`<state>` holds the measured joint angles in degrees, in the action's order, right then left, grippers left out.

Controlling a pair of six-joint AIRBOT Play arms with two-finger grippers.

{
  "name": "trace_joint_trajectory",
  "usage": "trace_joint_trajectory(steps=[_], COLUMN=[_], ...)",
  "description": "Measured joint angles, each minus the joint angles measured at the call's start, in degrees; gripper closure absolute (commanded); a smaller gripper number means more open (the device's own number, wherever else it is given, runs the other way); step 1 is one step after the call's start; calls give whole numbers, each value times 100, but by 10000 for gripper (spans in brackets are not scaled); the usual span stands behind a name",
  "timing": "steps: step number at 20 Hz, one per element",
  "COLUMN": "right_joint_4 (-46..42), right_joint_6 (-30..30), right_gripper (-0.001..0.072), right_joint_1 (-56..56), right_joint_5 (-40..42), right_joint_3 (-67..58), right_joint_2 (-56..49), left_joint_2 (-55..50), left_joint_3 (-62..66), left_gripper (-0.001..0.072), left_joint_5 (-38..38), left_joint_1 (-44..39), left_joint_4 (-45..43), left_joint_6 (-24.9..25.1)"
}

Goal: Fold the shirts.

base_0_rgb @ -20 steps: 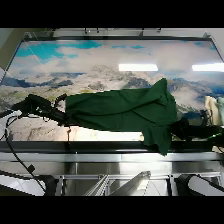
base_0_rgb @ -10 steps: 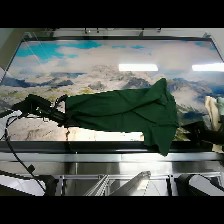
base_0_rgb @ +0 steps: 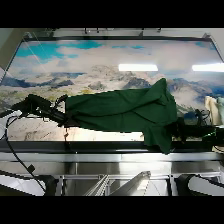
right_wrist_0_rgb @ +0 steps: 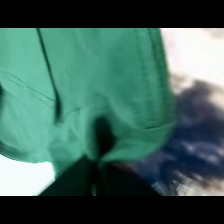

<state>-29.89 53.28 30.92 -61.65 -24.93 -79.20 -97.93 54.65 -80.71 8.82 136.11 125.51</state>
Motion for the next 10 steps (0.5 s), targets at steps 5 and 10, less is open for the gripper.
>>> trace_joint_trajectory(steps=[5,10], right_joint_4=[1119,3086], right_joint_6=[-581,-691], right_gripper=[690,691], right_joint_1=[-133,566], right_joint_5=[-1172,-2297], right_joint_3=[-319,-1475], right_joint_2=[446,2273], left_joint_2=[192,1585], left_joint_3=[251,946], left_gripper=[690,688], left_joint_5=[-800,-1967], left_joint_1=[0,2], left_joint_4=[411,1460], left_joint_6=[2,42])
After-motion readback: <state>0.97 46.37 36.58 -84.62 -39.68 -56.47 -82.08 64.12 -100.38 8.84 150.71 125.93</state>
